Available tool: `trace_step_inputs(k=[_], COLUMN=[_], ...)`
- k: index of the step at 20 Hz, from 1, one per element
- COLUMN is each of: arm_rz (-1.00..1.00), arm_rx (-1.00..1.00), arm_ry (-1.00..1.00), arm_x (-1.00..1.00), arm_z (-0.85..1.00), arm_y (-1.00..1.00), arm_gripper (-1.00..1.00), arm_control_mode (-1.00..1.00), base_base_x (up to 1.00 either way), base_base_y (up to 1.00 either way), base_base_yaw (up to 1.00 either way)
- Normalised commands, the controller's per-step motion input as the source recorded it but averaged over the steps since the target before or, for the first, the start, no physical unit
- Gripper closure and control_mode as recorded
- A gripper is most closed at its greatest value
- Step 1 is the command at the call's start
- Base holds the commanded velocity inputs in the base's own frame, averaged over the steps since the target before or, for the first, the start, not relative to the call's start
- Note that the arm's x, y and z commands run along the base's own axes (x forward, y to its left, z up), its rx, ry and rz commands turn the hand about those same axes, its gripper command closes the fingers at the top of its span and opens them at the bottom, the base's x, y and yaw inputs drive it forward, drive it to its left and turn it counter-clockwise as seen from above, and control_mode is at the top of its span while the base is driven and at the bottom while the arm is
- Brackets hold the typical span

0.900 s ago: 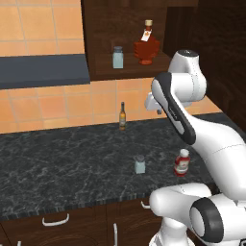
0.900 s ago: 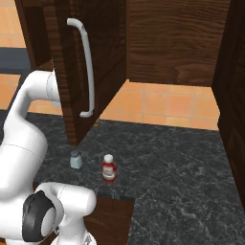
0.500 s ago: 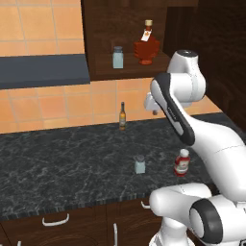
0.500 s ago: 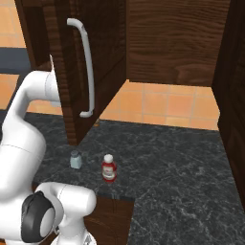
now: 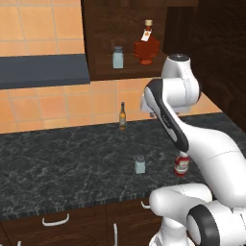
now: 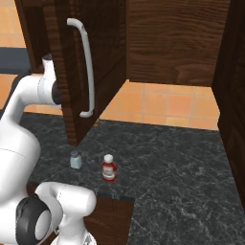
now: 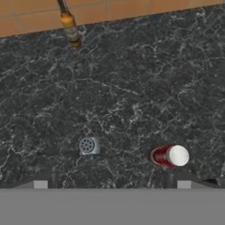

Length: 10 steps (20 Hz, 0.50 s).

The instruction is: Put the shaker and condiment bottle from the counter next to their counterparts in the cabinet.

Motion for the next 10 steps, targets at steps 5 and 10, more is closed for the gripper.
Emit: trace_step_inputs(k=[5,10], arm_rz=[-0.3,-0.31], arm_rx=[0.0,0.0], arm_ry=[0.0,0.0], arm_x=[0.0,0.0], arm_z=[-0.2,-0.29], arm_y=[0.0,0.0], arm_gripper=[-1.0,-1.0], arm_control_mode=[-1.0,-1.0], base_base_x=[0.0,0.0], base_base_y=[0.0,0.0], base_base_yaw=[0.0,0.0])
